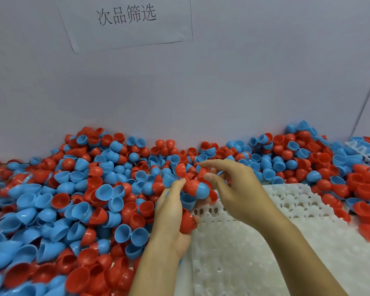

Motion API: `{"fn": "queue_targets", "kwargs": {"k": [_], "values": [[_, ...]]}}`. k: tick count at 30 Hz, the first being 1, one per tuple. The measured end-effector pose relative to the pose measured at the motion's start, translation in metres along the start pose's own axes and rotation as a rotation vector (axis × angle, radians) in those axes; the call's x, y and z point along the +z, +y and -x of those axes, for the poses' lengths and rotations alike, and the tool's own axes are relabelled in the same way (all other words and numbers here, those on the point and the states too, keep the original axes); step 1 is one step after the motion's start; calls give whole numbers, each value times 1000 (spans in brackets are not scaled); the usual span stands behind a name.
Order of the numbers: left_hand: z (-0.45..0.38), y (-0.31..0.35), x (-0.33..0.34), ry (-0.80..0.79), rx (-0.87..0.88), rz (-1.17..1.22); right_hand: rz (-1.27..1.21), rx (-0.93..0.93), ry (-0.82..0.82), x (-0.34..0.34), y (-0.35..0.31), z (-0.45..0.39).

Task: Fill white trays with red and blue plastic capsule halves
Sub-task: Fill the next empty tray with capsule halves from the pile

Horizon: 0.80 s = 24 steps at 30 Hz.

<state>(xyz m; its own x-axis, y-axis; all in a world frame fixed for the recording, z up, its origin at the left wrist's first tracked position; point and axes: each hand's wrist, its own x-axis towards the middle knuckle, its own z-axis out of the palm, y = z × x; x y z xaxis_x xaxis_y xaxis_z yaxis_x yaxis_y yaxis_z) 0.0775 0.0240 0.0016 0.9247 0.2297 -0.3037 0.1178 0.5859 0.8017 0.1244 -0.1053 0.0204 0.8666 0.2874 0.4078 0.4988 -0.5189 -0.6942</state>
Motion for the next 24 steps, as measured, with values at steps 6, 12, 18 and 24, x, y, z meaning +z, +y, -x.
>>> {"fn": "queue_targets", "kwargs": {"k": [6,12,18,24], "values": [[5,1,4,-167,-102,122,-1,-57,95,10,-3,0],[-2,-5,1,-124,-110,142,19,26,83,13,-2,1],[-6,-9,3,-54,-79,2,35,44,-54,12,-5,5],[-5,-8,4,-64,-59,-27,77,-107,-8,8,-8,6]]}}
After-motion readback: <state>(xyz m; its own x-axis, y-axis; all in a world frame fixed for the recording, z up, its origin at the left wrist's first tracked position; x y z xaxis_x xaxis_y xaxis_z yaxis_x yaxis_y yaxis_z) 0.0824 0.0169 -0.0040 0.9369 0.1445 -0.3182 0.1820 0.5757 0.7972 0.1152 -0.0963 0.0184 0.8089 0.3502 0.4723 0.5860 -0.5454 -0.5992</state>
